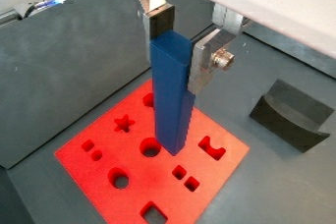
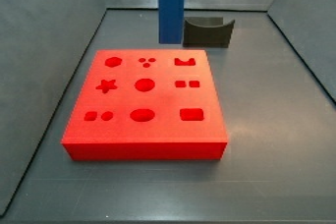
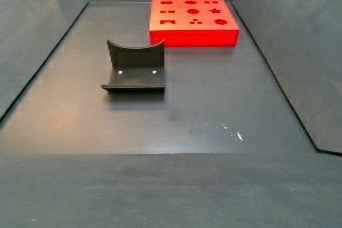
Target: Insert the rectangle object.
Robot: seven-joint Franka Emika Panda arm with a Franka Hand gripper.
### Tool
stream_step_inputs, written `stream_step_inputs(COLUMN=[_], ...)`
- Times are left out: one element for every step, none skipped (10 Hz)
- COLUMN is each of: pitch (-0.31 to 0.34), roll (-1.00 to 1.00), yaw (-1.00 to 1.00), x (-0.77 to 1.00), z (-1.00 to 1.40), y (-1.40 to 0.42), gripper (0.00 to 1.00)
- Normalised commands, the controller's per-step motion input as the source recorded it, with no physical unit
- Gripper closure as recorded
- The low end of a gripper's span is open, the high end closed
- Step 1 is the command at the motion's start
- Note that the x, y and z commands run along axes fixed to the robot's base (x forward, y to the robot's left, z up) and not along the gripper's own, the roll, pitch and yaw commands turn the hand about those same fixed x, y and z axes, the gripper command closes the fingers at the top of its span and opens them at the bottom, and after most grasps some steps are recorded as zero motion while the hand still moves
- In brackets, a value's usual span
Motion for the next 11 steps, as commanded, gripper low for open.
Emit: stream_step_inputs(pitch=[0.0, 0.0, 0.0, 0.0, 0.0, 0.0, 0.0, 0.0, 0.0, 0.063, 0.071], roll=[0.0, 0.13, 0.24, 0.28, 0.35, 0.5, 0.5, 0.5, 0.47, 0.25, 0.15], yaw=[0.0, 0.0, 0.0, 0.0, 0.0, 0.0, 0.0, 0.0, 0.0, 0.0, 0.0], x=[0.0, 0.0, 0.2, 0.43, 0.57, 0.59, 0.61, 0.71, 0.83, 0.73, 0.6], z=[0.0, -0.05, -0.04, 0.0, 0.0, 0.04, 0.12, 0.0, -0.3, -0.7, -0.86], y=[-0.03, -0.3, -0.67, -0.82, -0.69, -0.51, -0.4, -0.37, -0.39, -0.42, -0.37], gripper=[1.0, 1.0, 1.0, 1.0, 1.0, 1.0, 1.0, 1.0, 1.0, 1.0, 1.0])
